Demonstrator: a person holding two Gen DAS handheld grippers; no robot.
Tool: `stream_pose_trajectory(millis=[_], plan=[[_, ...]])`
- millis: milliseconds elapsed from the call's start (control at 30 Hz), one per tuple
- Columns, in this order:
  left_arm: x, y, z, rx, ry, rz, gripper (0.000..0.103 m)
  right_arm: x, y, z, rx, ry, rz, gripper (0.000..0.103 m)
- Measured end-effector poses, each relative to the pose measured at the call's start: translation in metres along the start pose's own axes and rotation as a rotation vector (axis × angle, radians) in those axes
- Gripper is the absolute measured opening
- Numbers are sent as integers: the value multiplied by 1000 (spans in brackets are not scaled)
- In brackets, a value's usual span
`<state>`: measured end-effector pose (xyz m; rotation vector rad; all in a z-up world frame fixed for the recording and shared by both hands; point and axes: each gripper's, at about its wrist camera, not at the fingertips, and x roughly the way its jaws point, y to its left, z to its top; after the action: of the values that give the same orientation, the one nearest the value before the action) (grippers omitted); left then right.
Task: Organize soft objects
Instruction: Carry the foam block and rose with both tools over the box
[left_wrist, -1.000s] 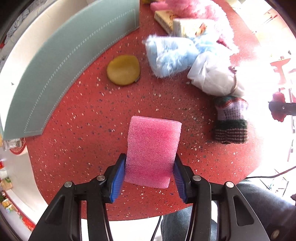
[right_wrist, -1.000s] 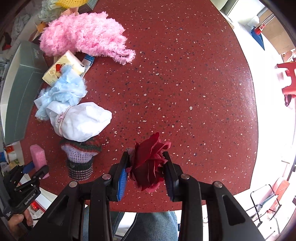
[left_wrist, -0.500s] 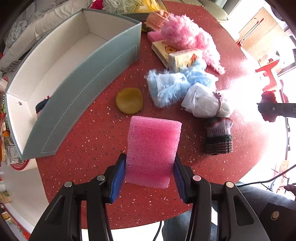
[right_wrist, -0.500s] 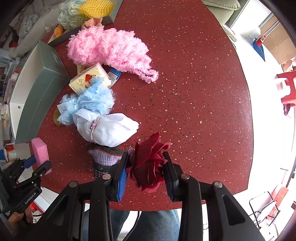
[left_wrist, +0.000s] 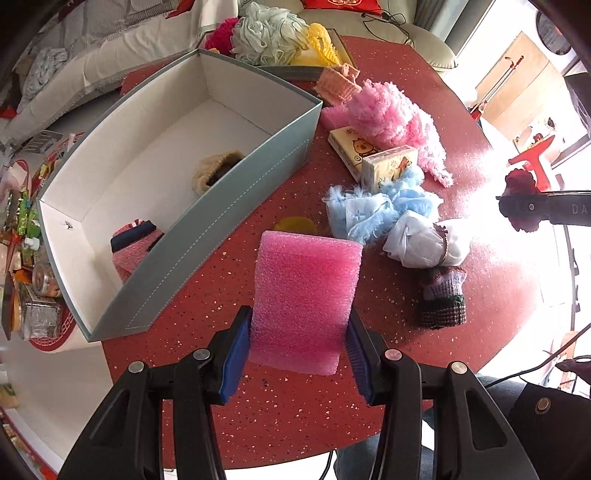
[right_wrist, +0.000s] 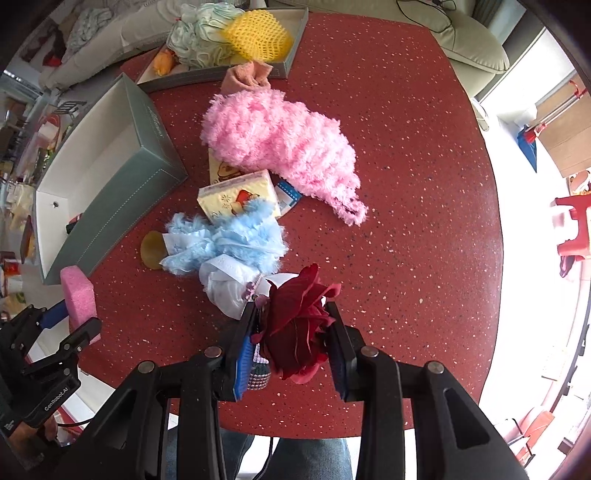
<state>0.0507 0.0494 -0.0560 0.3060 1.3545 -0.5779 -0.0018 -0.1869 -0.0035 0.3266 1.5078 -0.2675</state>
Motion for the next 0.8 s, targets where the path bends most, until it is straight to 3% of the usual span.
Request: stream_pose_trajectory(millis=[800], plan=[[-26,72,53,-163,-98,109,50,-18,129,76,-294,-63,21,38]])
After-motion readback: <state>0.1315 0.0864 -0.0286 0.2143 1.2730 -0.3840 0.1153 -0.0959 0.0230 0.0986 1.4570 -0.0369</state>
